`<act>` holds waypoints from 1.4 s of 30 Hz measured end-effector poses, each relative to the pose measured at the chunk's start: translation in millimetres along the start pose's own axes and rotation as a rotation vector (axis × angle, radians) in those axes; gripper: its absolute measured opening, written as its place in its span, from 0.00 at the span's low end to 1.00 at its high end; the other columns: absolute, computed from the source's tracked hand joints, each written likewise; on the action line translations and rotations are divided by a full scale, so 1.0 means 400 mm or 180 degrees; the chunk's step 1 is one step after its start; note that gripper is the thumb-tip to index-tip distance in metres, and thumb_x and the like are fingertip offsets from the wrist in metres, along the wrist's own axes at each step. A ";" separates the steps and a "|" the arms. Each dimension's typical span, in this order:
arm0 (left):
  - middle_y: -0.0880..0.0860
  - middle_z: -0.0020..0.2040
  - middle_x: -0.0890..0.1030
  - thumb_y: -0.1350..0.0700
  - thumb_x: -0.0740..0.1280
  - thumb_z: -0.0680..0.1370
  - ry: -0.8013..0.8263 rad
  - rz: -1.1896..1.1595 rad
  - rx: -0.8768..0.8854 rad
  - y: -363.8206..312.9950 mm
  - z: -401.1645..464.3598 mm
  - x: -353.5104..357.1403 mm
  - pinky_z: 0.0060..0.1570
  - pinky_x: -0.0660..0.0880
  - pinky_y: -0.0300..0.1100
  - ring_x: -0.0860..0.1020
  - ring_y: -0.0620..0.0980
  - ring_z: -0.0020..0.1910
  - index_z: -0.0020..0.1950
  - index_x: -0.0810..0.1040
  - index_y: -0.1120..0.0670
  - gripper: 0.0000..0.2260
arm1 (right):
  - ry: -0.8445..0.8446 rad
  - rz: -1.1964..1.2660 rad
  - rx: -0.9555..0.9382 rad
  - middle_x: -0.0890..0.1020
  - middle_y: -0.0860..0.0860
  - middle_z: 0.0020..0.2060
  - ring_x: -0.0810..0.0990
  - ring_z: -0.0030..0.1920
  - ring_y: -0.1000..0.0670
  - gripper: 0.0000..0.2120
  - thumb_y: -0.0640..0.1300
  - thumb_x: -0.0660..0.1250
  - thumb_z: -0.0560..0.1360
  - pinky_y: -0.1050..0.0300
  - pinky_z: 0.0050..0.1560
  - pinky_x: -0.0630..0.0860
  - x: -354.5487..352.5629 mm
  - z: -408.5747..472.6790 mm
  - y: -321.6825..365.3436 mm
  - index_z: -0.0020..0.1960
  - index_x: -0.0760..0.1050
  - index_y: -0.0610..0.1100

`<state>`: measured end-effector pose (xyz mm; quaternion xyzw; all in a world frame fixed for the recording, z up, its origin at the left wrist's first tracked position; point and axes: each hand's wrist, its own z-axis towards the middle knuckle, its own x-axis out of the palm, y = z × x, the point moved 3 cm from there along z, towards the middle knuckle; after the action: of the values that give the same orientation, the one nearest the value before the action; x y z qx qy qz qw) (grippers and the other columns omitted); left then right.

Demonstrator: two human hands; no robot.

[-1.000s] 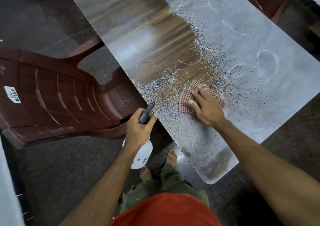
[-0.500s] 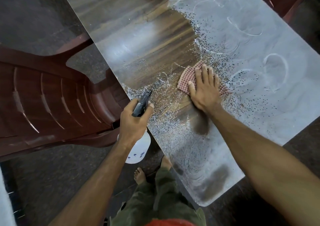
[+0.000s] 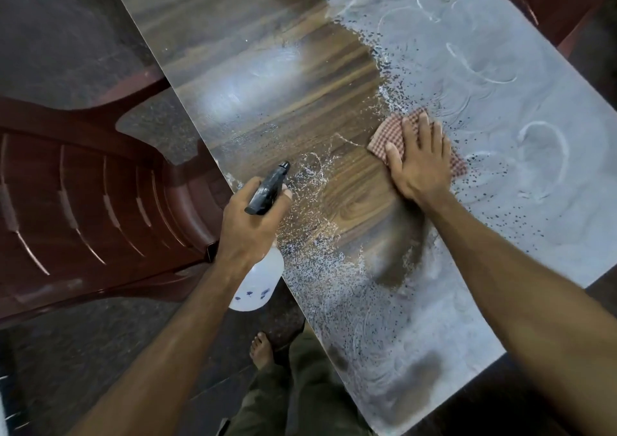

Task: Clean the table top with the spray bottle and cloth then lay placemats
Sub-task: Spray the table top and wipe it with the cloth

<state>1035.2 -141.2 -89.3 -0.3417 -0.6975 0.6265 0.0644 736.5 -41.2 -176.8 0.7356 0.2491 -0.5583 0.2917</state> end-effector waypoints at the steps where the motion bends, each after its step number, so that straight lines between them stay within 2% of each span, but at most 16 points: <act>1: 0.65 0.39 0.75 0.54 0.70 0.78 -0.0015 0.0035 0.0011 0.002 0.004 0.000 0.32 0.65 0.37 0.70 0.50 0.33 0.48 0.78 0.63 0.11 | 0.0000 0.0001 -0.0002 0.46 0.43 0.80 0.43 0.80 0.40 0.34 0.65 0.40 0.81 0.39 0.78 0.41 -0.002 0.032 0.018 0.81 0.46 0.49; 4: 0.59 0.34 0.74 0.55 0.71 0.78 -0.0080 0.0022 0.0001 0.002 0.017 0.001 0.32 0.65 0.34 0.70 0.47 0.32 0.47 0.78 0.61 0.09 | 0.0026 -0.0090 -0.0260 0.47 0.42 0.80 0.43 0.80 0.39 0.35 0.66 0.41 0.81 0.39 0.77 0.40 0.011 0.058 0.094 0.81 0.46 0.48; 7: 0.55 0.35 0.77 0.50 0.70 0.75 -0.0129 -0.0063 -0.0035 -0.005 0.028 0.002 0.34 0.67 0.35 0.73 0.46 0.33 0.47 0.80 0.58 0.11 | 0.0197 -0.0241 -0.0800 0.44 0.44 0.80 0.41 0.80 0.41 0.35 0.67 0.40 0.80 0.40 0.78 0.40 0.035 -0.028 0.149 0.81 0.43 0.50; 10: 0.60 0.39 0.80 0.48 0.69 0.74 -0.0116 -0.0063 -0.0059 -0.012 0.037 -0.004 0.34 0.70 0.44 0.75 0.59 0.34 0.48 0.80 0.58 0.13 | 0.0313 -0.0245 -0.1040 0.44 0.47 0.81 0.41 0.80 0.45 0.34 0.67 0.40 0.80 0.42 0.78 0.40 0.043 -0.120 0.121 0.81 0.43 0.52; 13: 0.64 0.43 0.80 0.47 0.69 0.74 -0.0076 -0.0093 -0.0037 -0.015 0.044 -0.012 0.36 0.72 0.50 0.76 0.65 0.38 0.48 0.80 0.57 0.13 | 0.0179 -0.0177 -0.0685 0.45 0.46 0.80 0.42 0.80 0.44 0.34 0.67 0.41 0.80 0.39 0.78 0.41 0.013 -0.052 0.049 0.81 0.45 0.51; 15: 0.64 0.42 0.80 0.47 0.69 0.74 -0.0062 -0.0056 -0.0067 -0.014 0.049 -0.013 0.36 0.71 0.47 0.76 0.62 0.37 0.48 0.80 0.57 0.13 | 0.0066 -0.0029 -0.0318 0.45 0.44 0.80 0.42 0.80 0.42 0.35 0.67 0.40 0.80 0.39 0.78 0.42 -0.013 0.047 0.020 0.81 0.44 0.49; 17: 0.64 0.39 0.79 0.47 0.69 0.75 -0.0076 -0.0047 -0.0123 -0.010 0.052 -0.013 0.36 0.72 0.48 0.74 0.59 0.32 0.47 0.80 0.57 0.13 | 0.0049 0.0005 -0.0184 0.45 0.44 0.81 0.42 0.80 0.41 0.36 0.67 0.41 0.80 0.39 0.78 0.41 -0.024 0.133 0.033 0.81 0.44 0.48; 21: 0.64 0.39 0.79 0.47 0.69 0.75 -0.0143 0.0000 -0.0247 -0.001 0.053 -0.017 0.34 0.72 0.48 0.73 0.51 0.29 0.47 0.79 0.57 0.13 | 0.0044 -0.0150 -0.0373 0.45 0.43 0.80 0.42 0.80 0.40 0.38 0.68 0.40 0.80 0.40 0.78 0.40 -0.008 0.186 0.144 0.81 0.44 0.46; 26: 0.62 0.34 0.78 0.48 0.70 0.75 -0.0254 0.0017 -0.0333 -0.001 0.048 -0.022 0.31 0.72 0.57 0.72 0.53 0.26 0.47 0.79 0.56 0.11 | 0.0198 -0.0248 -0.1227 0.47 0.43 0.80 0.44 0.80 0.41 0.36 0.67 0.40 0.80 0.41 0.78 0.41 0.035 0.005 0.259 0.81 0.45 0.49; 29: 0.61 0.34 0.78 0.47 0.70 0.74 -0.0312 -0.0054 -0.0414 -0.003 0.038 -0.031 0.32 0.73 0.58 0.72 0.52 0.27 0.47 0.80 0.56 0.13 | 0.0399 -0.0305 -0.1570 0.45 0.46 0.80 0.41 0.80 0.45 0.36 0.68 0.41 0.80 0.42 0.78 0.42 0.062 -0.138 0.229 0.81 0.44 0.50; 31: 0.63 0.37 0.79 0.46 0.70 0.73 -0.0371 -0.0130 -0.0465 0.003 0.027 -0.045 0.34 0.73 0.58 0.74 0.53 0.29 0.47 0.80 0.57 0.15 | 0.0515 -0.0368 -0.1606 0.44 0.47 0.80 0.40 0.79 0.47 0.36 0.68 0.39 0.79 0.42 0.78 0.41 0.063 -0.168 0.175 0.81 0.44 0.51; 34: 0.62 0.32 0.77 0.49 0.71 0.75 -0.0420 -0.0219 -0.0483 0.013 0.008 -0.069 0.30 0.70 0.52 0.72 0.54 0.26 0.45 0.78 0.58 0.12 | 0.0303 -0.0291 -0.1241 0.46 0.47 0.81 0.42 0.80 0.46 0.36 0.68 0.40 0.78 0.43 0.78 0.42 0.032 -0.098 0.140 0.81 0.47 0.51; 37: 0.71 0.37 0.75 0.57 0.70 0.79 -0.0450 -0.0202 -0.0439 0.015 -0.014 -0.085 0.25 0.70 0.39 0.72 0.54 0.27 0.48 0.78 0.62 0.08 | 0.0146 -0.0185 -0.0921 0.49 0.44 0.81 0.44 0.80 0.42 0.36 0.67 0.43 0.79 0.42 0.78 0.42 0.023 0.000 0.203 0.81 0.48 0.49; 39: 0.74 0.37 0.73 0.59 0.69 0.79 -0.0437 -0.0297 -0.0459 0.017 -0.027 -0.091 0.20 0.68 0.36 0.70 0.52 0.22 0.51 0.77 0.65 0.09 | 0.0139 -0.0222 -0.0981 0.48 0.43 0.81 0.44 0.80 0.41 0.36 0.66 0.44 0.80 0.41 0.78 0.42 0.033 0.027 0.280 0.81 0.48 0.48; 42: 0.74 0.37 0.73 0.59 0.69 0.79 -0.0501 -0.0314 -0.0534 0.026 -0.046 -0.106 0.19 0.66 0.36 0.68 0.49 0.18 0.51 0.76 0.66 0.10 | 0.0246 -0.0339 -0.1425 0.46 0.44 0.80 0.43 0.80 0.41 0.36 0.67 0.42 0.80 0.40 0.78 0.42 0.061 -0.024 0.382 0.81 0.45 0.49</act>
<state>1081.0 -150.0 -80.6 -0.2610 -0.7663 0.5870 0.0113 855.1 -141.2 -175.3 0.6593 0.4162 -0.4751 0.4079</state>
